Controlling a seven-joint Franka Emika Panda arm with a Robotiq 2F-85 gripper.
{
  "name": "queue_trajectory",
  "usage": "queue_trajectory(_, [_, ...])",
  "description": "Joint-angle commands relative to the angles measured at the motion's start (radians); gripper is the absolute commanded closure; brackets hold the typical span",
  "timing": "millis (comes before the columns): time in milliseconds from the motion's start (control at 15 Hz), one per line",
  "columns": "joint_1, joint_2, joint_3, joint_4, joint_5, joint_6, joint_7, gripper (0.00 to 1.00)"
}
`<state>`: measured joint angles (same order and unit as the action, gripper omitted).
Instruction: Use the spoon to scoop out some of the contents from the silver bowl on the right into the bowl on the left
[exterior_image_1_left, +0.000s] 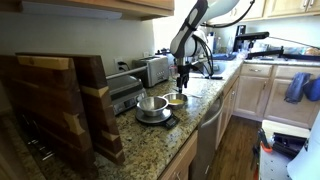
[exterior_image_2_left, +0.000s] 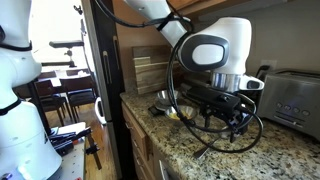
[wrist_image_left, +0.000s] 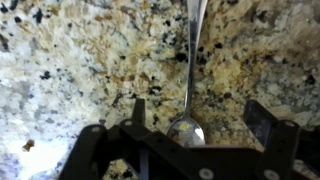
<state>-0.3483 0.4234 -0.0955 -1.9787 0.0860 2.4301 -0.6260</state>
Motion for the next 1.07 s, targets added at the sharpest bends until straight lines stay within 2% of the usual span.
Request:
queue_trajectory(0, [0.009,0.007,-0.008,-0.010,-0.025,0.021,0.031,0.08])
queue_trajectory(67, [0.007,0.012,-0.005,-0.007,-0.023,0.022,0.027,0.28])
queue_trajectory(667, [0.006,0.039,0.002,0.017,-0.023,0.017,0.025,0.88])
queue_trajectory(800, [0.006,0.040,0.002,0.019,-0.024,0.017,0.025,0.94])
queue_trajectory(1000, [0.005,0.041,0.002,0.020,-0.022,0.016,0.024,0.96])
